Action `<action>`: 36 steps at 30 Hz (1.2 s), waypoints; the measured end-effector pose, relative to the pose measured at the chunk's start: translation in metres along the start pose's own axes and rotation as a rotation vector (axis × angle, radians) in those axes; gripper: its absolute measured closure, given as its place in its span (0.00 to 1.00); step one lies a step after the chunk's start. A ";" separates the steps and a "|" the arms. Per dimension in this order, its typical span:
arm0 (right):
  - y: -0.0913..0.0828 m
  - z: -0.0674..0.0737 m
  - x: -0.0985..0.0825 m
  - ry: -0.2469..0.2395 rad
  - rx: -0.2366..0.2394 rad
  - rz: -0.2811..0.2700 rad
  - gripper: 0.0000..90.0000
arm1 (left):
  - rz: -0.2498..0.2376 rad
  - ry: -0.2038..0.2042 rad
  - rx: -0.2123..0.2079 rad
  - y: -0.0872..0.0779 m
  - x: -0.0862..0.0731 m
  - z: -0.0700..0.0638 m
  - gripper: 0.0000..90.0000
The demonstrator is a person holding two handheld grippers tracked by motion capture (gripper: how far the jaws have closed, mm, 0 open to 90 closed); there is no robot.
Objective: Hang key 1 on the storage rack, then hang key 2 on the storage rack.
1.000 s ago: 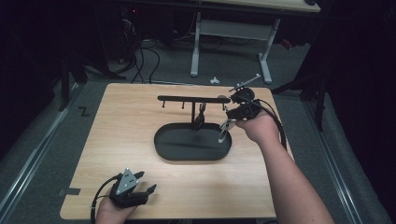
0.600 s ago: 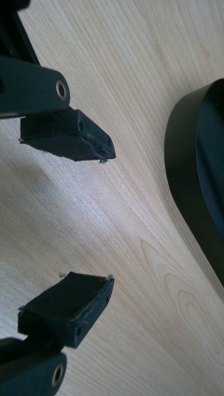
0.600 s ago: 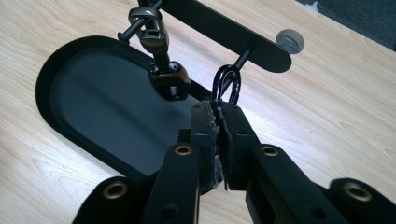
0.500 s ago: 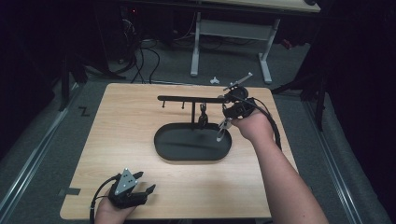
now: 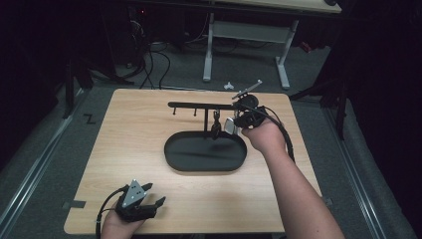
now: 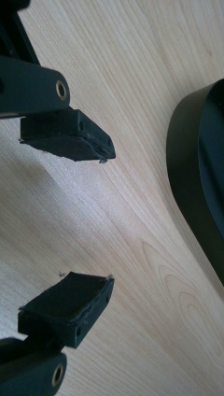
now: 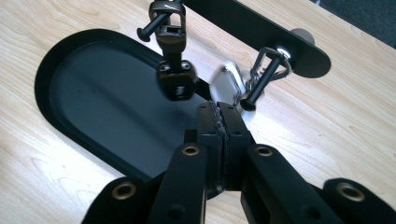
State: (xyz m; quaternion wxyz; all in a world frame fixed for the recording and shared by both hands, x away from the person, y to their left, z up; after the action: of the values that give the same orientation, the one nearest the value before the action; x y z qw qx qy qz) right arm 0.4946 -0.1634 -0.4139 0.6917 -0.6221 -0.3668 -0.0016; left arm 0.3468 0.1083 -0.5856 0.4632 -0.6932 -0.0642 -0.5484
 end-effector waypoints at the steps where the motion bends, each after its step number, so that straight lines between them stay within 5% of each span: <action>1: -0.001 0.000 -0.002 0.000 -0.002 0.001 0.98 | -0.002 0.001 0.001 0.000 0.000 0.000 0.36; 6: -0.001 0.000 -0.022 0.018 0.018 -0.022 0.90 | 0.000 -0.004 -0.002 0.001 -0.001 -0.001 0.36; 16: 0.037 -0.009 -0.107 0.027 0.010 -0.074 0.64 | 0.000 0.008 -0.012 0.008 0.003 -0.005 0.36; 23: 0.060 -0.020 -0.159 0.054 -0.005 -0.123 0.61 | 0.016 0.031 -0.018 0.012 0.003 -0.011 0.36; 30: 0.066 -0.027 -0.194 0.093 -0.021 -0.241 0.59 | 0.035 0.065 -0.019 0.017 0.003 -0.013 0.35; 36: 0.069 -0.022 -0.221 0.083 -0.050 -0.370 0.52 | -0.024 0.019 -0.001 0.008 0.013 -0.005 0.35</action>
State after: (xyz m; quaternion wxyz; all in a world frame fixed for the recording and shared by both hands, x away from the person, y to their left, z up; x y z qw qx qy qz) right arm 0.3764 -0.2669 -0.5850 0.6786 -0.5603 -0.4458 -0.1636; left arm 0.3531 0.0948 -0.5800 0.4571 -0.6873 -0.0679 -0.5605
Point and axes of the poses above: each handheld gripper's, and its own axes: y roughly forward along the jaws, x roughly out of its top, z roughly to its left, the point moved 10 cm from there along y, roughly forward along the jaws, and after that the axes turned 3 degrees about x, right-handed, at the moved point
